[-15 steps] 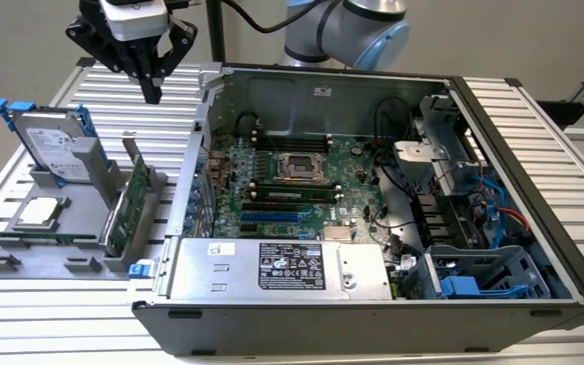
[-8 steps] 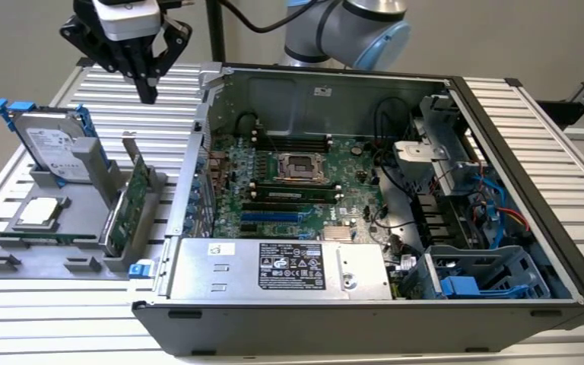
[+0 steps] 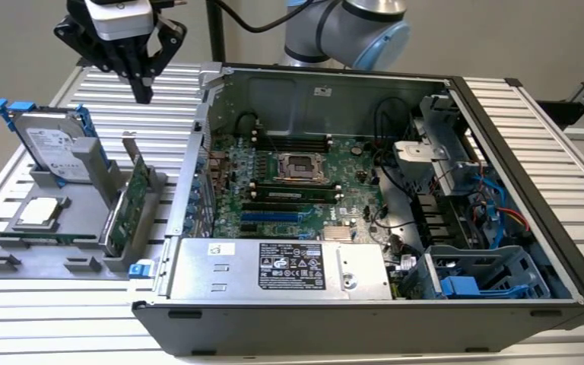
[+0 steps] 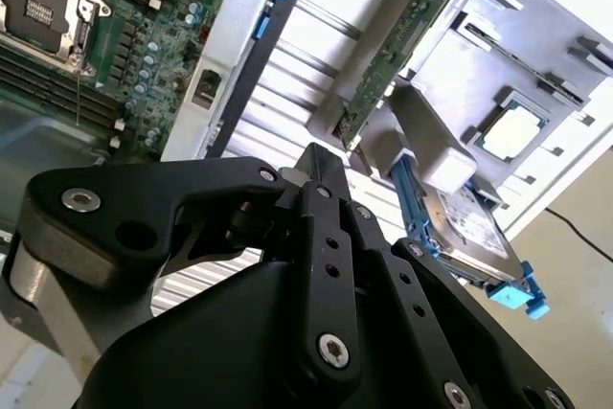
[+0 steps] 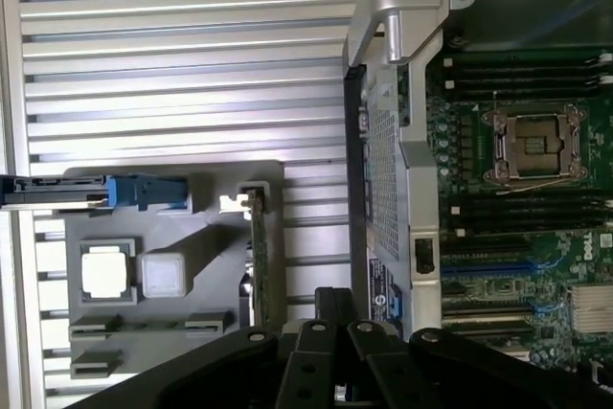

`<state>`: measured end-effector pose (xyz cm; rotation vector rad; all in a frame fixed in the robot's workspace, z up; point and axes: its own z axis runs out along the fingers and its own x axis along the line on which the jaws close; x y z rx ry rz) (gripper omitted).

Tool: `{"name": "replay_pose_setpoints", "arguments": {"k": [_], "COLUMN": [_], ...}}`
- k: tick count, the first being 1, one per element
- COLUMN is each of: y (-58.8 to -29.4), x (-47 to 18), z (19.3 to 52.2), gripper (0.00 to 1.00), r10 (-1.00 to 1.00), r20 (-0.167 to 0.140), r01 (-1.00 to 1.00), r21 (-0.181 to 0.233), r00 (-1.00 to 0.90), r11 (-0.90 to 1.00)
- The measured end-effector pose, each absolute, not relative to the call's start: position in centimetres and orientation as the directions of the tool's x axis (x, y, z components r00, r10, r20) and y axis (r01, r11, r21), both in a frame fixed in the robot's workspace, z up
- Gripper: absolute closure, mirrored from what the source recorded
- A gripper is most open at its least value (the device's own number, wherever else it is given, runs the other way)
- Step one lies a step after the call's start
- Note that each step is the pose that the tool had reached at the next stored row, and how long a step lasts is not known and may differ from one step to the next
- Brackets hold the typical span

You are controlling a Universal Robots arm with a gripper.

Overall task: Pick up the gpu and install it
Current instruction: 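Reach for the gpu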

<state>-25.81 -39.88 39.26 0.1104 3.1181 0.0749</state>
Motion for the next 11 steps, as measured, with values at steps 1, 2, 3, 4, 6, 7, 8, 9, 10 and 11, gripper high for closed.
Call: {"name": "replay_pose_setpoints", "arguments": {"k": [1, 2, 3, 4, 6, 7, 8, 9, 10, 11], "y": [-39.88, -39.88, -39.88, -39.88, -39.88, -39.88, -39.88, -39.88, -39.88, -39.88], "x": [-25.88, -25.95, -26.02, -26.09, -26.24, -26.31, -26.39, -26.47, -26.54, -26.62], "z": [39.26, 39.26, 39.26, 39.26, 39.26, 39.26, 39.26, 39.26, 39.26, 39.26], "gripper": [1.0, 1.0, 1.0, 1.0, 1.0, 1.0, 1.0, 1.0, 1.0, 1.0], "r10": [0.071, 0.071, 0.071, 0.071, 0.071, 0.071, 0.071, 0.071, 0.071, 0.071], "r20": [-0.019, -0.019, -0.019, -0.019, -0.019, -0.019, -0.019, -0.019, -0.019, -0.019], "r01": [0.07, 0.07, 0.07, 0.07, 0.07, 0.07, 0.07, 0.07, 0.07, 0.07], "r21": [0.049, 0.049, 0.049, 0.049, 0.049, 0.049, 0.049, 0.049, 0.049, 0.049], "r00": [-0.997, -0.997, -0.997, -0.997, -0.997, -0.997, -0.997, -0.997, -0.997, -0.997], "r11": [0.996, 0.996, 0.996, 0.996, 0.996, 0.996, 0.996, 0.996, 0.996, 0.996]}}
